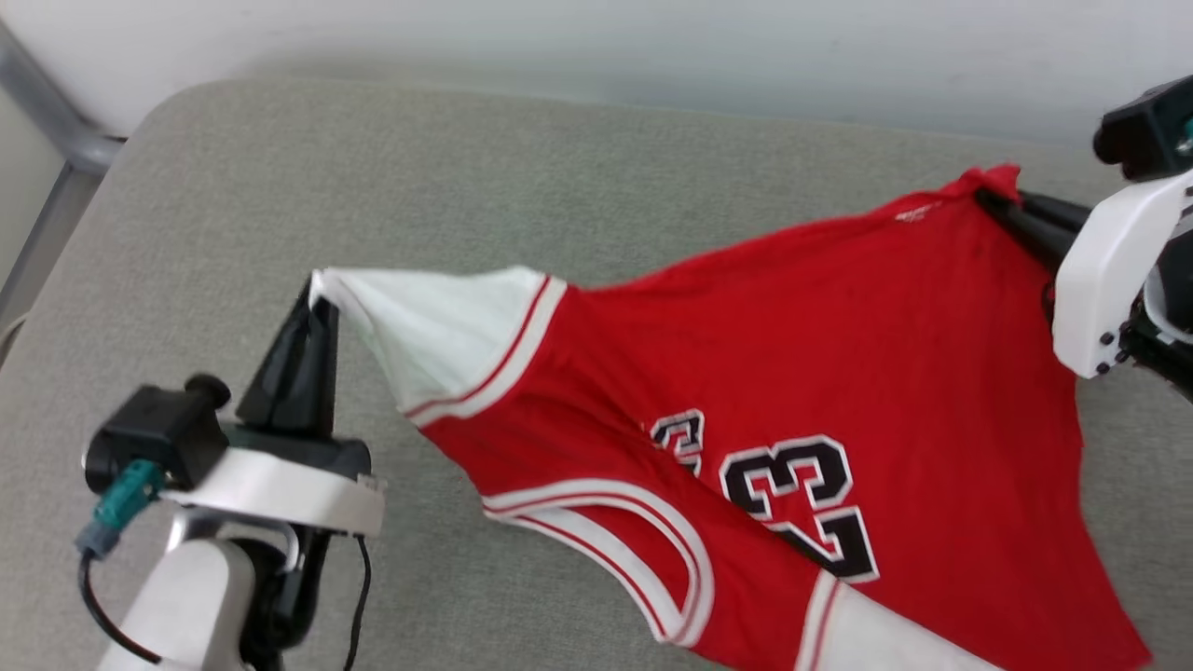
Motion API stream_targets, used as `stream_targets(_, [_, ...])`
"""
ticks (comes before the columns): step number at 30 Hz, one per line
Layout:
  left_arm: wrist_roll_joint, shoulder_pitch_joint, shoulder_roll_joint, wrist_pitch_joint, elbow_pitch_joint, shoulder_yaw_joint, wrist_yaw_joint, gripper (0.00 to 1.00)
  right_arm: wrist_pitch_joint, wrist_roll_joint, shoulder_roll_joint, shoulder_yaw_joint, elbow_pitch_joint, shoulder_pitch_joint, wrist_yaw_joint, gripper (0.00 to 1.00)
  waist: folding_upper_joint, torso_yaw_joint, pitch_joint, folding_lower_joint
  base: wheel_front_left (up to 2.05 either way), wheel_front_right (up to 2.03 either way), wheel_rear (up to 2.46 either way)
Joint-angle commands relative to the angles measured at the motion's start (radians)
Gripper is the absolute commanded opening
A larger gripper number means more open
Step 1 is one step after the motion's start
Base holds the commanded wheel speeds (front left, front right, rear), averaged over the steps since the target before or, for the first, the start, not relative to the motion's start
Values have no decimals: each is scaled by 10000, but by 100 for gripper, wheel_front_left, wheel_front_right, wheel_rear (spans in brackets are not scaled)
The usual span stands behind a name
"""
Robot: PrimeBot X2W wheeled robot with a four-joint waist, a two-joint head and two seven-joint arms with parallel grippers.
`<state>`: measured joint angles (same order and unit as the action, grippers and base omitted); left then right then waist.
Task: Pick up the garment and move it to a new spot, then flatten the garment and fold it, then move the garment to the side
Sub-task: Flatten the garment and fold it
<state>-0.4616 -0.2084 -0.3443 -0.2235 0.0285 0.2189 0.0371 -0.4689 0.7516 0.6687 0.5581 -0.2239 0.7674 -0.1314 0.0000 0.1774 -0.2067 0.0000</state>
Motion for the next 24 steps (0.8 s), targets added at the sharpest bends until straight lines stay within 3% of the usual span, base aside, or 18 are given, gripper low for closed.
stream_targets(1, [115,-428,-131,139,331,-76,88,0,258,-98,-110,-319,175,-215,16,0,0,-326,241,0,0,0,0])
stream_targets(8, [251,-2385,-573,688,984,-290,-47,0,880,-812,-736,-1775,880,6,16,0,0,-763,-45,0,0,0,0])
stream_targets(9, [313,-3556,-739,958,1028,-310,-202,0,927,-1231,-1013,-2357,1213,373,16,0,0,-887,-385,0,0,0,0])
stream_targets(13, [369,-5351,-764,1334,919,-192,-435,0,794,-1821,-1384,-3096,1590,1210,14,0,0,-993,-1065,0,0,0,0])
stream_targets(18, [515,-7900,-773,1603,324,-94,-774,0,494,-2498,-1700,-4035,1657,2875,14,0,0,-1017,-2118,0,0,0,0])
stream_targets(24, [643,-10700,-843,1593,-890,-116,-1111,0,351,-3288,-1998,-4419,1089,5017,14,0,0,-1072,-3120,0,0,0,0])
